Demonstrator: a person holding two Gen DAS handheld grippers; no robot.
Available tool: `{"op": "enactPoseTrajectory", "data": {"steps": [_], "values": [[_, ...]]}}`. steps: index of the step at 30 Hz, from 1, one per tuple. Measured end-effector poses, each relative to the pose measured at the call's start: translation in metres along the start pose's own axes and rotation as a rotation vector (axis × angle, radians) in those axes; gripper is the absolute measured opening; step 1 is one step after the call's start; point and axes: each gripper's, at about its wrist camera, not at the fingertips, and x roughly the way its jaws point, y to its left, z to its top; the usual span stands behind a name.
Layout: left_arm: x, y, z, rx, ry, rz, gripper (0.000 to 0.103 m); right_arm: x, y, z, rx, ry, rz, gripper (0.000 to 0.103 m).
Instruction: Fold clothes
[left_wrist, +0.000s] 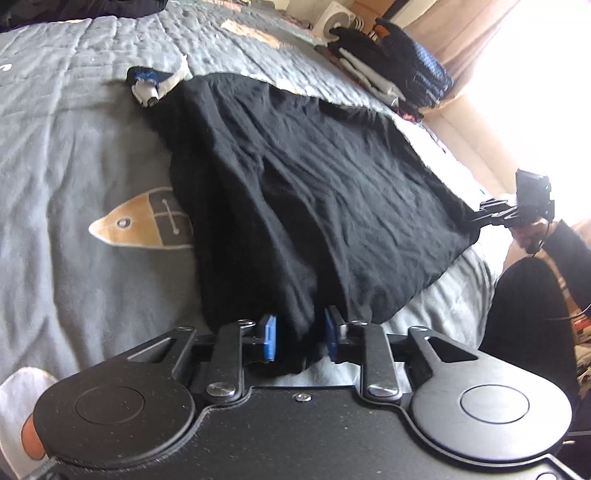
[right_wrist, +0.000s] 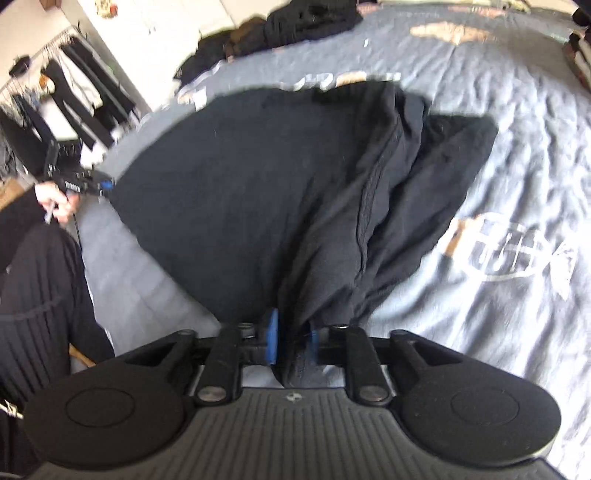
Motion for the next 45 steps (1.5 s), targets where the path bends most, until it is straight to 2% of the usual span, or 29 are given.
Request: {"op": "enactPoseTrajectory", "data": {"steps": [1,4,9,11,13,14,18,20,22,25,27,29,30,31,32,35,38,39,40,41,42,45], "values": [[0.0,0.001,0.002,-0.005,-0.01,-0.007,0.033,-0.002,-0.001,0.002,0.024,-0.018,0.017,0.042],[0.004,0.0,0.008,-0.005,-0.029,-0.004,0.033,0.002,-0.006,0.007,0.073,-0.041,0.019,0.052],[0.009,0.003,0.009,-0.011,-0.037,-0.001,0.032,0.016,-0.018,0.009,0.112,-0.032,-0.024,0.054],[0.008,0.001,0.007,0.001,-0.042,-0.01,0.015,0.017,-0.017,0.007,0.117,-0.046,-0.008,0.047],[0.001,-0.003,0.005,0.026,-0.05,-0.023,0.009,0.012,-0.01,0.005,0.089,-0.055,-0.006,0.012],[-0.004,-0.004,0.004,0.033,-0.057,-0.034,0.007,0.007,-0.008,0.005,0.078,-0.061,-0.004,0.008],[-0.018,-0.005,0.001,0.021,-0.087,-0.078,0.005,-0.016,0.0,0.004,0.059,-0.1,0.038,0.006],[-0.013,-0.004,0.0,0.019,-0.061,-0.059,0.005,-0.02,0.001,0.003,0.061,-0.109,0.078,0.006],[-0.004,-0.002,-0.001,0.016,-0.036,-0.015,0.006,-0.01,0.0,0.004,0.063,-0.064,0.058,0.006],[0.0,0.001,-0.001,0.004,-0.045,-0.009,0.008,0.007,-0.005,0.003,0.076,0.005,-0.024,0.012],[0.001,0.001,0.001,0.002,-0.051,-0.014,0.01,0.012,-0.007,0.003,0.075,0.011,-0.011,0.016],[0.005,0.001,0.004,0.0,-0.04,-0.013,0.017,0.013,-0.008,0.005,0.076,-0.011,-0.006,0.028],[0.007,0.001,0.005,0.001,-0.035,-0.013,0.021,0.014,-0.008,0.006,0.081,-0.014,-0.001,0.038],[0.008,0.0,0.006,0.001,-0.032,-0.012,0.031,0.018,-0.008,0.008,0.09,-0.007,0.0,0.045],[0.01,-0.001,0.006,0.002,-0.033,-0.005,0.037,0.023,-0.009,0.009,0.101,0.005,-0.003,0.045],[0.016,0.0,0.005,-0.005,-0.027,-0.001,0.039,0.033,-0.007,0.009,0.103,0.033,0.009,0.045],[0.019,0.003,0.005,-0.019,-0.037,-0.012,0.037,0.037,-0.006,0.008,0.1,0.034,0.012,0.038],[0.018,0.003,0.004,-0.02,-0.041,-0.017,0.036,0.038,-0.006,0.009,0.1,0.032,0.008,0.029],[0.016,0.002,0.004,-0.014,-0.041,-0.023,0.031,0.037,-0.006,0.009,0.097,0.029,0.006,0.018],[0.015,0.002,0.003,-0.005,-0.039,-0.03,0.018,0.034,-0.006,0.009,0.091,0.025,0.006,0.013],[0.013,0.001,0.003,-0.001,-0.034,-0.038,0.015,0.032,-0.006,0.009,0.084,0.022,0.008,0.009],[0.005,0.0,0.005,0.006,-0.026,-0.068,0.007,0.024,-0.005,0.012,0.051,0.01,0.031,0.006]]}}
